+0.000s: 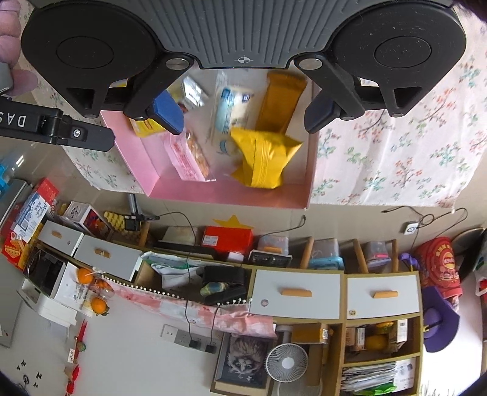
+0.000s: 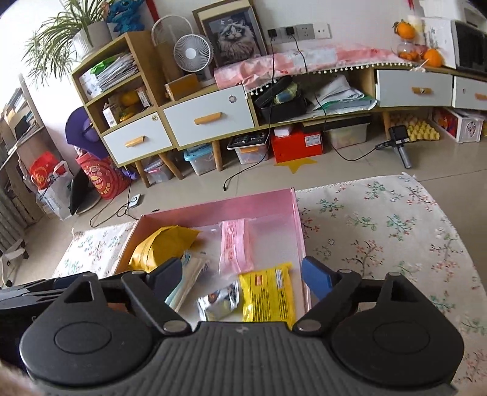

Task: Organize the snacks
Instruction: 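Carry both packs into the pink box and open both tools, then withdraw both tools from the box back over the snack pile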

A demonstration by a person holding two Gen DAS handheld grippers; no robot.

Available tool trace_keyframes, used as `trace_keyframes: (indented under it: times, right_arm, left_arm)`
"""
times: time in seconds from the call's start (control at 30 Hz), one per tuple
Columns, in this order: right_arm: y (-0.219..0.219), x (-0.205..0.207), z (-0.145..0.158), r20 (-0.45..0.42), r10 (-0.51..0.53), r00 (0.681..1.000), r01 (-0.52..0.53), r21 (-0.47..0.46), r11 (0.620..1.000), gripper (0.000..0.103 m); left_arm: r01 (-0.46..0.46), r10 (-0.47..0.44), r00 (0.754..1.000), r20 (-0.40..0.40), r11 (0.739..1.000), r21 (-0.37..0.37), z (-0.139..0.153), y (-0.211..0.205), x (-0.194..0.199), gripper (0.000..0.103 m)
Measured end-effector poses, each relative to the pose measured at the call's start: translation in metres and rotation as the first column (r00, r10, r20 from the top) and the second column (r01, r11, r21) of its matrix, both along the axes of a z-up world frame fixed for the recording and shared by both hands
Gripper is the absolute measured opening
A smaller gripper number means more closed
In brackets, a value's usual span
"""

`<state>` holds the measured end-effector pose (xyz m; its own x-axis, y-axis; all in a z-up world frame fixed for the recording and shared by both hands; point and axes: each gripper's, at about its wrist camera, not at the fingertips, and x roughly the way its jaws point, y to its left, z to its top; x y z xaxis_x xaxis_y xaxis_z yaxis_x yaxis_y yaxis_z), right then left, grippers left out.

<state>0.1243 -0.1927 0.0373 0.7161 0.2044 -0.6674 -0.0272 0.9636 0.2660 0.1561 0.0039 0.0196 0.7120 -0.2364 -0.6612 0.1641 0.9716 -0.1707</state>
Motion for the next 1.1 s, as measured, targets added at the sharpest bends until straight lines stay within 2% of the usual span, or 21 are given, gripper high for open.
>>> trace_keyframes:
  times: [0.27, 0.73, 0.93, 1.1]
  right_arm:
    - [0.001, -0.027, 0.011, 0.002, 0.013, 1.0, -0.013, -0.03, 0.999, 0.096]
    - [0.006, -0.069, 0.005, -0.007, 0.029, 1.0, -0.029, -0.082, 0.996, 0.103]
    - [0.009, -0.084, -0.007, -0.009, 0.042, 0.999, -0.043, -0.126, 0.991, 0.103]
    - [0.013, -0.095, -0.013, -0.013, 0.077, 0.997, -0.078, -0.171, 0.982, 0.103]
  left_arm:
    - [-0.027, 0.027, 0.999, -0.023, 1.0, -0.001, 0.003, 0.016, -0.039, 0.095]
    - [-0.07, 0.075, 0.993, -0.093, 0.996, 0.05, -0.008, 0.042, -0.088, 0.098]
    - [-0.064, 0.071, 0.996, -0.059, 0.992, 0.113, -0.011, 0.051, -0.107, 0.098]
    - [0.001, 0.003, 1.0, -0.023, 0.987, 0.16, -0.012, 0.056, -0.119, 0.099]
